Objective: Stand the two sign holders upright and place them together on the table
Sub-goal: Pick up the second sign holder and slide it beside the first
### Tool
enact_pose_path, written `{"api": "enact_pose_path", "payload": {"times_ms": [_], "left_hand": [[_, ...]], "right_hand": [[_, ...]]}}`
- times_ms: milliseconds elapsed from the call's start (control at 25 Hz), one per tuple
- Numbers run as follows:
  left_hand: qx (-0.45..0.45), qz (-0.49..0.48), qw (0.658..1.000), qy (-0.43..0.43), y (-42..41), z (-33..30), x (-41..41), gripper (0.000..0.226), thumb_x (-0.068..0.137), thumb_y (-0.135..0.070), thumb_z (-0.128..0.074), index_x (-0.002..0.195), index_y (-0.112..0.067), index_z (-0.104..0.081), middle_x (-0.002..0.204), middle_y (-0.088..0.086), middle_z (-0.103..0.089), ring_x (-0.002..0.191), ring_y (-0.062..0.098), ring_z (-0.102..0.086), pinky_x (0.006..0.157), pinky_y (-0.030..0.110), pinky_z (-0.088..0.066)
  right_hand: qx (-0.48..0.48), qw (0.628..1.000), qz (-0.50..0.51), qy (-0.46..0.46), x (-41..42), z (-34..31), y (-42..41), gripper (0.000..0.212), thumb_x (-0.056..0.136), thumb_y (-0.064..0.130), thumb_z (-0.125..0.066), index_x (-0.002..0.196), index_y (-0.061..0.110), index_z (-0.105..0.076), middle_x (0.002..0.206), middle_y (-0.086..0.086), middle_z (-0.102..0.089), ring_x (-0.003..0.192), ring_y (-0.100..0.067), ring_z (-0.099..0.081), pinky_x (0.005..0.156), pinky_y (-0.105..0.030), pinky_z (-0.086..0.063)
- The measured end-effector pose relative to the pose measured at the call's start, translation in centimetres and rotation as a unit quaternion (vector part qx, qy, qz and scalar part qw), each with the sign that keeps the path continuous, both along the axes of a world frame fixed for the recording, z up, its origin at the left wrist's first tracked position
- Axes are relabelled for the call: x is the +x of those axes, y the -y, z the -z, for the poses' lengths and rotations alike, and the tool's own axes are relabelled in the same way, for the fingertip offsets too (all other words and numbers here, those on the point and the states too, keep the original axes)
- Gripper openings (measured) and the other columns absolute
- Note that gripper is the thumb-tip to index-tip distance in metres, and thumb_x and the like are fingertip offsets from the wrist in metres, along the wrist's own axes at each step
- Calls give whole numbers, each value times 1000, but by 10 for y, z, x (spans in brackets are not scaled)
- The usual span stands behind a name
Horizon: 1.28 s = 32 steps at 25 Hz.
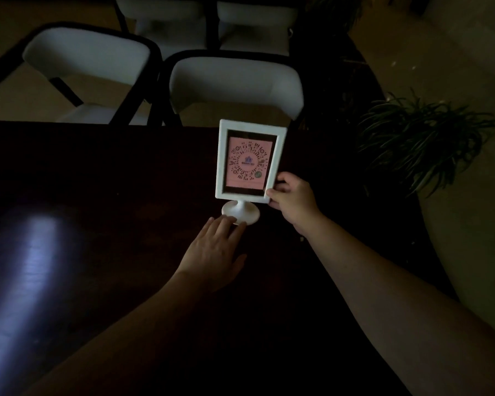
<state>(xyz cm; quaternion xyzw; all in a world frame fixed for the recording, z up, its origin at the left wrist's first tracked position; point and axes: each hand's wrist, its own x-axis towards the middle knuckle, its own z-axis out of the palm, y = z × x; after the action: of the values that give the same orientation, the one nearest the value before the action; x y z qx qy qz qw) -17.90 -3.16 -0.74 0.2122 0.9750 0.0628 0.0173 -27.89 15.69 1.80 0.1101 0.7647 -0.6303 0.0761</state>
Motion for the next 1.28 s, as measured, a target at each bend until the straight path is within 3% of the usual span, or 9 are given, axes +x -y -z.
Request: {"api": "enact_pose_path", "payload": {"times_ms": [160, 320, 480, 560, 760, 840, 960, 1120, 1280], "left_hand": [[3, -1, 1000, 10, 2, 7, 11, 72, 92, -51, -47, 151, -16, -26, 148, 12, -36, 138, 27, -34, 120, 44, -17], [2, -1, 1000, 22, 1, 14, 22, 71, 92, -51, -47, 151, -17, -25, 151, 11, -33, 140, 25, -30, 120, 44, -15], [7, -30, 999, 28, 6, 18, 26, 73, 92, -54, -46, 151, -17, -26, 154, 12, -31, 145, 28, -20, 120, 49, -15], [9, -55, 998, 33, 9, 20, 25, 74, 92, -58, -42, 151, -16, -24, 157, 11, -26, 148, 29, -11, 119, 52, -15], [-5, -105, 993, 52, 11, 23, 17, 85, 88, -71, -26, 155, -22, -5, 164, 5, -8, 149, 29, 12, 117, 61, -7], [-14, -107, 992, 66, 9, 25, 15, 93, 83, -80, -21, 155, -26, 4, 165, 1, 0, 146, 29, 21, 116, 64, 0], [-34, -109, 990, 78, 5, 28, 15, 97, 77, -87, -13, 153, -30, 11, 164, -2, 9, 143, 28, 29, 114, 65, 8], [-22, -118, 988, 94, 1, 33, 19, 88, 82, -75, -18, 152, -32, 12, 164, -2, 15, 143, 27, 30, 113, 66, 6], [-27, -119, 988, 99, 2, 34, 21, 86, 82, -68, -20, 152, -31, 14, 163, -1, 18, 143, 30, 30, 113, 67, 5]], "right_hand": [[-10, 999, -30, -25, 12, 4, 4, 21, 89, -3, -64, 102, 14, -65, 100, -10, -72, 95, -22, -70, 85, -41, -58], [3, 997, -57, -52, 24, 11, 1, 24, 89, 0, -65, 102, 19, -68, 98, -2, -73, 93, -12, -70, 83, -31, -58], [-4, 995, -61, -75, 31, 16, -2, 24, 89, 5, -67, 100, 27, -67, 96, 6, -73, 91, -3, -69, 80, -23, -54], [2, 996, -56, -70, 37, 21, -2, 25, 89, 12, -69, 108, 28, -65, 102, 9, -72, 98, -1, -66, 83, -21, -51], [240, 962, -104, -81, 71, 43, -9, 35, 97, 32, -55, 132, 24, -57, 135, 2, -58, 129, -14, -49, 105, -36, -41], [298, 934, -165, -108, 84, 48, -7, 40, 101, 33, -46, 140, 25, -49, 149, 2, -46, 143, -14, -29, 113, -36, -27], [333, 902, -235, -145, 93, 52, 1, 45, 103, 33, -39, 147, 25, -40, 158, 5, -33, 149, -10, -9, 115, -33, -14], [398, 859, -287, -147, 95, 56, 8, 46, 105, 32, -32, 149, 21, -36, 161, 2, -27, 150, -18, -1, 120, -46, -14], [397, 858, -295, -140, 96, 57, 11, 46, 105, 30, -32, 150, 20, -33, 162, 1, -22, 150, -18, 2, 121, -45, -11]]}}
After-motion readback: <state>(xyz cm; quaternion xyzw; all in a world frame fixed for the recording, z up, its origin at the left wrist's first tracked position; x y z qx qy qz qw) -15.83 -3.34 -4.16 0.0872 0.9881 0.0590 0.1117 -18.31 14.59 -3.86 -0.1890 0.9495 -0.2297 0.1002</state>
